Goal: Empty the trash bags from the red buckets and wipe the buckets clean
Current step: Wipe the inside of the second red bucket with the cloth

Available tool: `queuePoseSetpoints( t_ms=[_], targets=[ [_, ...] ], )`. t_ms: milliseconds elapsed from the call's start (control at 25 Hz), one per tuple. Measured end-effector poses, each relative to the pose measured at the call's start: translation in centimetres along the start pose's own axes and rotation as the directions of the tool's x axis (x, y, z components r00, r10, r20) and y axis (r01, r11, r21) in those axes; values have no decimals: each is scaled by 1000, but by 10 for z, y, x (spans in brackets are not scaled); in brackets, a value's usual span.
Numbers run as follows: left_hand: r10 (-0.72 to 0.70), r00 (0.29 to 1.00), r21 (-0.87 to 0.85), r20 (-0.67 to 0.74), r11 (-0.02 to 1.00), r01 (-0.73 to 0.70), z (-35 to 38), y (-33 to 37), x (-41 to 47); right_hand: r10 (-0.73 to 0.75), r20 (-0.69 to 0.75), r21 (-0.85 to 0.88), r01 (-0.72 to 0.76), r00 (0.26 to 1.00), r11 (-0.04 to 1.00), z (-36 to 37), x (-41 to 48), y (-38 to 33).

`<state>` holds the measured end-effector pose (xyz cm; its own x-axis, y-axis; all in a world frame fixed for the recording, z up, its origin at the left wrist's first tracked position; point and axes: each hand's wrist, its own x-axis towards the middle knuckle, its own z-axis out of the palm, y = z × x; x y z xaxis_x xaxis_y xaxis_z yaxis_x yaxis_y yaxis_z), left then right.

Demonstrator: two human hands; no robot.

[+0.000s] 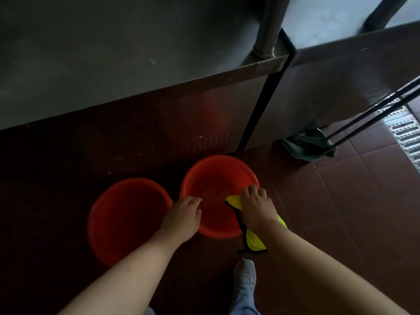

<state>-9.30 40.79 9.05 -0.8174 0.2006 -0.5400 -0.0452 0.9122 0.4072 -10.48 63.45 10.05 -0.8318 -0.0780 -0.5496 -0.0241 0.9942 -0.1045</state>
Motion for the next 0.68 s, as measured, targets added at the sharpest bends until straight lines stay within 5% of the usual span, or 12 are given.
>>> queuePoseSetpoints(
  t_ms=[80,160,240,480,680],
  targets=[
    [-35,997,-239,66,970,50,11,32,16,-20,26,16,20,999,1000,2,15,22],
    [-127,977,-590,173,781,206,14,65,31,-71,36,27,70,997,997,3,28,34],
    [-120,966,-728,229,638,252,18,84,50,-139,40,72,136,989,988,4,41,41],
    [-145,976,-667,163,713,217,30,80,78,-220,85,178,203,972,963,16,58,46],
    [-241,964,-404,111,875,266,26,48,94,-166,111,115,153,980,982,18,62,52]
  ],
)
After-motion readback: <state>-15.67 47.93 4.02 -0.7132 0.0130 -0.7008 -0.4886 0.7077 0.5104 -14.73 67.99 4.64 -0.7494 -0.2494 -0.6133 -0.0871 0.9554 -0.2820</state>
